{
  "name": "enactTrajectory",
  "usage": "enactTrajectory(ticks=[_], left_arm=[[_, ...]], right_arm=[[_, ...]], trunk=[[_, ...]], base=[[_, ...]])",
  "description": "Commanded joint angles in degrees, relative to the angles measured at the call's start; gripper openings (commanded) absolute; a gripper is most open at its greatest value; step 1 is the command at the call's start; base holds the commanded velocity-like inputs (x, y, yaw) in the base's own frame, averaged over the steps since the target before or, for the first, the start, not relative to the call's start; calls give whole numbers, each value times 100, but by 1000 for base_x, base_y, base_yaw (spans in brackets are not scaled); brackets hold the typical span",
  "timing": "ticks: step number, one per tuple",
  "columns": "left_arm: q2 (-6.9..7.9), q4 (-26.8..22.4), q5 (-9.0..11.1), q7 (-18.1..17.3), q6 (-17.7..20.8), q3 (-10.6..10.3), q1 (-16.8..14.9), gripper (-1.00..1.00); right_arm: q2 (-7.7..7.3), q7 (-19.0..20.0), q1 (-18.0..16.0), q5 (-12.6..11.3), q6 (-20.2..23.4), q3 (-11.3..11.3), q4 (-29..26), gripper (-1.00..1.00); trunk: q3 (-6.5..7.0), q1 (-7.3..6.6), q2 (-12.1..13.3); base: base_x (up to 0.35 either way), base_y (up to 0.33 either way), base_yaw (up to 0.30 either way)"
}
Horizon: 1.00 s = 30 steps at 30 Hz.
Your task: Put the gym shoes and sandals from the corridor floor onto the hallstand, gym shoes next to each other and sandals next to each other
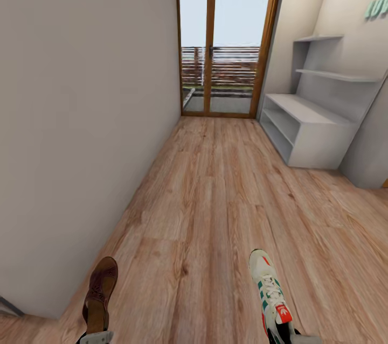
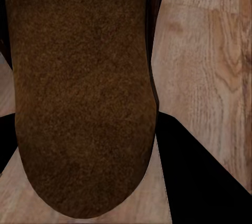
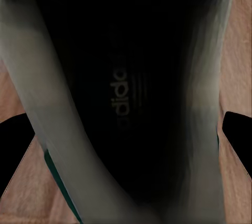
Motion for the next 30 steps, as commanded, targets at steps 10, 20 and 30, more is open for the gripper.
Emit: enactTrajectory(ticks=[10,20,30], left_arm=[[-2,4,7,-48,-10,36,-4,-100],[-10,4,7,-48,-10,35,-4,-100],[-9,4,7,-48,-10,35,-4,-100]], right_arm=[[3,44,-4,36,-18,-52,3,-100],[3,44,-4,36,-18,-52,3,-100],[3,44,-4,36,-18,-52,3,-100]], trunk=[[-5,2,-2],[-5,2,-2],[-5,2,-2]], base=[[336,0,0],[336,0,0],[336,0,0]])
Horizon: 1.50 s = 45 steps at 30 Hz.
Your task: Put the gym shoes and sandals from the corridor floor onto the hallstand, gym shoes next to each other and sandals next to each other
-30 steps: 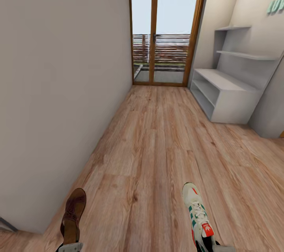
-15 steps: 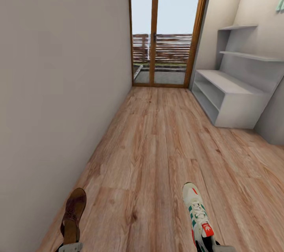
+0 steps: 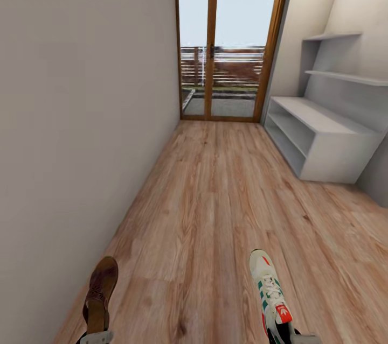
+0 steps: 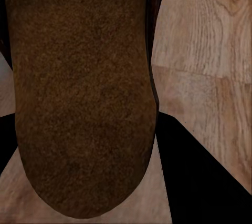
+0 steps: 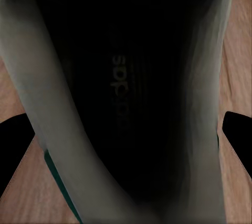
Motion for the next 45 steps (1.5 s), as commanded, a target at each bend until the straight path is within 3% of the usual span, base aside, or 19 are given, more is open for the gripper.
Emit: enactTrajectory(ticks=[1,45], left_arm=[[0,4,7,-48,-10,36,-4,-100],[-3,4,7,-48,-10,36,-4,-100]], right_arm=[[3,44,-4,36,-18,-50,3,-100],[12,44,-4,36,-27,-42,3,-100]], trunk=[[-5,2,-2],[13,2,-2]], base=[[336,0,0],[336,0,-24]])
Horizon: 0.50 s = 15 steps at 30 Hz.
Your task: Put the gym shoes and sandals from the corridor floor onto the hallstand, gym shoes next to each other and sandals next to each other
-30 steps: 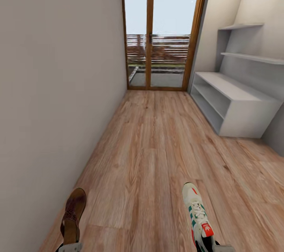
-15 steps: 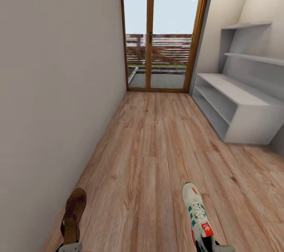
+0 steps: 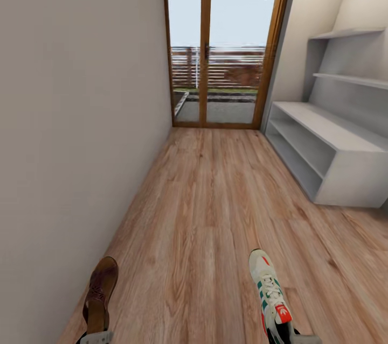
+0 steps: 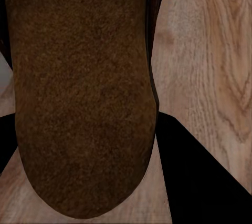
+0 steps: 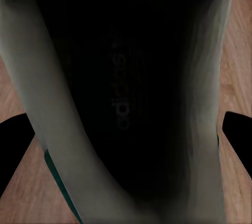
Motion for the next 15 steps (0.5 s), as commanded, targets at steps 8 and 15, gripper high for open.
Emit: enactTrajectory(ticks=[8,15], left_arm=[[-2,5,7,-48,-10,35,-4,-100],[-2,7,7,-48,-11,34,-4,-100]], right_arm=[[3,44,-4,36,-18,-51,3,-100],[3,44,-4,36,-18,-50,3,-100]], trunk=[[1,2,-2],[10,2,-2]], base=[[336,0,-115],[336,0,-149]])
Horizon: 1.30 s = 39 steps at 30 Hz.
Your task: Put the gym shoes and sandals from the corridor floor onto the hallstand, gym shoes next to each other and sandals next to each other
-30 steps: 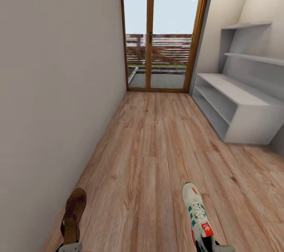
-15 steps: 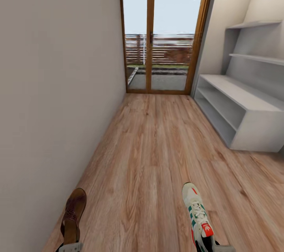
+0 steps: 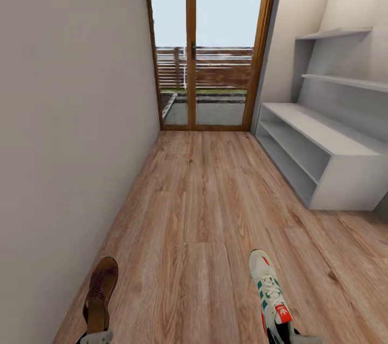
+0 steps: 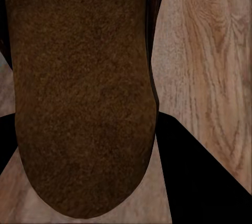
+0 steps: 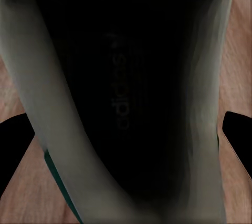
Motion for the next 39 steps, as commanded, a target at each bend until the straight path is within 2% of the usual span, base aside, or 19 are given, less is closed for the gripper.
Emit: enactTrajectory(ticks=[1,21,30,39], left_arm=[[-1,3,8,-48,-10,38,-4,-100],[-1,6,8,-48,-9,37,-4,-100],[-1,9,8,-48,-9,38,-4,-100],[-1,9,8,-48,-9,39,-4,-100]], right_arm=[[3,44,-4,36,-18,-50,3,-100],[3,44,-4,36,-18,-50,3,-100],[3,44,-4,36,-18,-50,3,-100],[3,44,-4,36,-18,-50,3,-100]], trunk=[[-5,2,-2],[-4,2,-2],[-4,2,-2],[-4,2,-2]], base=[[336,0,-42],[336,0,-8],[336,0,-185],[336,0,-34]])
